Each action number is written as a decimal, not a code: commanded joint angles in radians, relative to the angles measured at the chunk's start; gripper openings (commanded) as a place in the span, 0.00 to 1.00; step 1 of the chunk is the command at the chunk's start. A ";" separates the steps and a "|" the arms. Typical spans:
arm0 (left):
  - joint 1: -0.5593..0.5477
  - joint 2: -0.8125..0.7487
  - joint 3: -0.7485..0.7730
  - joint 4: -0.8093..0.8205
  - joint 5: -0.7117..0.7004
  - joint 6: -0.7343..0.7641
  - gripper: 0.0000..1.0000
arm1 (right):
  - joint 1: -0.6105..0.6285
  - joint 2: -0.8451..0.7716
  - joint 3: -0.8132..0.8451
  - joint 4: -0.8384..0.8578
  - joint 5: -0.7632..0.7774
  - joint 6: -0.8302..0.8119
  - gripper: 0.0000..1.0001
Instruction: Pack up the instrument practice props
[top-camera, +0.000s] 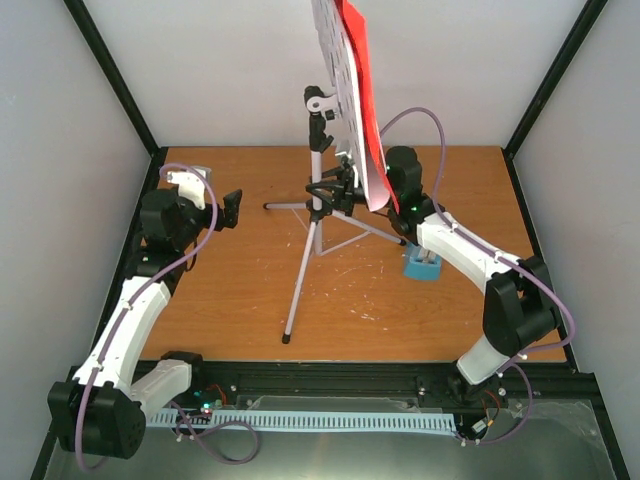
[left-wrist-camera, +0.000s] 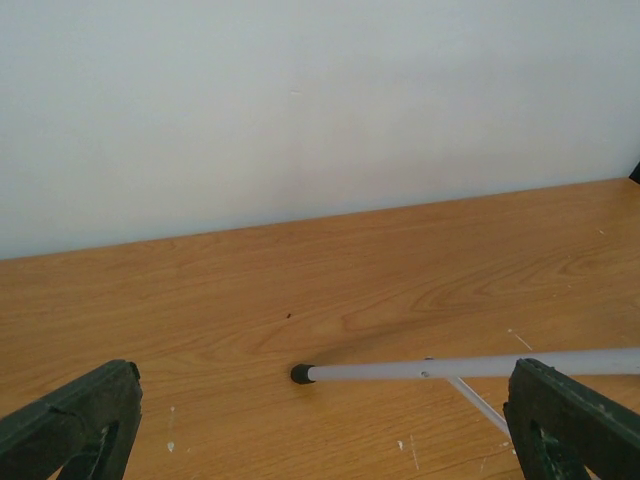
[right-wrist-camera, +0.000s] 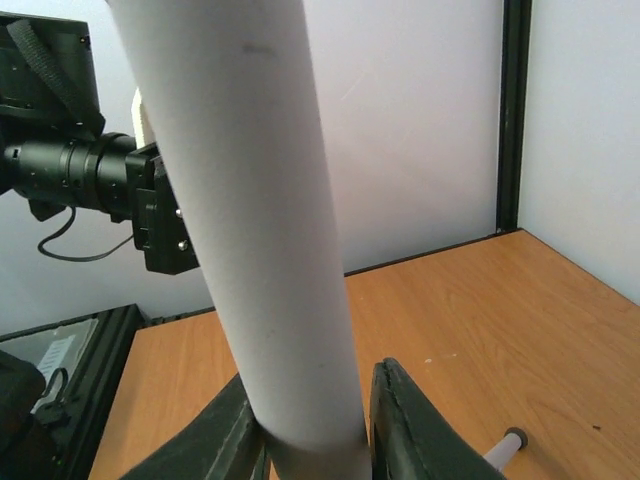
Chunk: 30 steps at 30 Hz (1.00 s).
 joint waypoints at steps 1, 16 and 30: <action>0.005 0.006 0.020 0.033 -0.017 0.028 1.00 | 0.052 -0.034 -0.010 0.068 0.063 0.018 0.10; 0.005 0.032 0.023 0.022 -0.069 0.013 1.00 | 0.181 -0.012 -0.002 0.090 0.885 0.088 0.03; 0.005 0.057 0.030 0.007 -0.060 -0.013 1.00 | 0.394 -0.010 0.039 -0.017 1.563 0.135 0.03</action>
